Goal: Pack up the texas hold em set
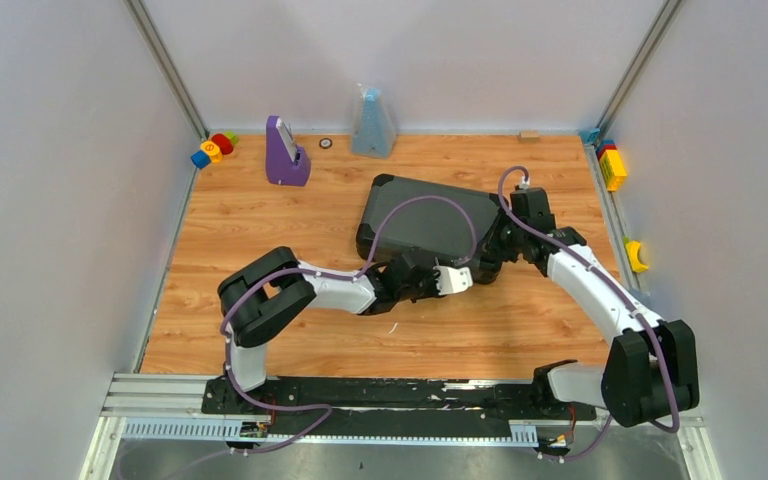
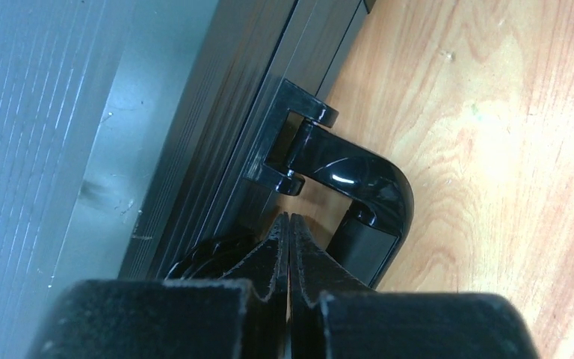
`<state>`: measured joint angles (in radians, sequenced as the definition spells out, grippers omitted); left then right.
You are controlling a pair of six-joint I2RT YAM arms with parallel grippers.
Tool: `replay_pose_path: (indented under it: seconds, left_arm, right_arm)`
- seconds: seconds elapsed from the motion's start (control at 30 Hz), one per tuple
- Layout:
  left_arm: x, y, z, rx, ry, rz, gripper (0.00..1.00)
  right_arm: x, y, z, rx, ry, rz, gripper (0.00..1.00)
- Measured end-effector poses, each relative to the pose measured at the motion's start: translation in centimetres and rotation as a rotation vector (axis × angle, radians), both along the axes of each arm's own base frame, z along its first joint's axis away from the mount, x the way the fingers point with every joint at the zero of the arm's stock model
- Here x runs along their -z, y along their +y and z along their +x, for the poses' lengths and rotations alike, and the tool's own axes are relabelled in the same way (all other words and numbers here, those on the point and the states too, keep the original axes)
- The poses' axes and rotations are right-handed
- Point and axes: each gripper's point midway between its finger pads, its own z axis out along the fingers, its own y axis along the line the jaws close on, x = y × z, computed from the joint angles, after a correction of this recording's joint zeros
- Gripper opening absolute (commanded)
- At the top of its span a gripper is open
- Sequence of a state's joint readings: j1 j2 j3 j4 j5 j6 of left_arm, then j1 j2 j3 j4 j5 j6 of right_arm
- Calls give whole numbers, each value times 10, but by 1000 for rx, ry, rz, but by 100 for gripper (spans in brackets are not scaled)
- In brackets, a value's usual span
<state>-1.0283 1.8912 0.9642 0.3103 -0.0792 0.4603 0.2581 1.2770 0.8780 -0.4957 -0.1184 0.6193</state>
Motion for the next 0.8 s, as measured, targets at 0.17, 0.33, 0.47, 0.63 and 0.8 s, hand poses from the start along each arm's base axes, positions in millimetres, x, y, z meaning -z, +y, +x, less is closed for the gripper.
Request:
replay_pose_path:
  seconds: [0.17, 0.33, 0.47, 0.63, 0.8]
  left_arm:
    - [-1, 3, -7, 78, 39, 24, 0]
    - [-8, 16, -15, 123, 85, 86, 0]
    - [-13, 23, -17, 134, 96, 138, 0]
    - [-14, 27, -17, 139, 101, 173, 0]
    - [-14, 28, -17, 136, 100, 183, 0]
  right_arm:
    - [-6, 0, -1, -2, -18, 7, 0]
    - [-8, -1, 0, 1, -24, 9, 0]
    - [-9, -2, 0, 3, -27, 12, 0]
    - [-12, -2, -1, 1, -34, 17, 0]
    - [-15, -2, -1, -1, -45, 21, 0]
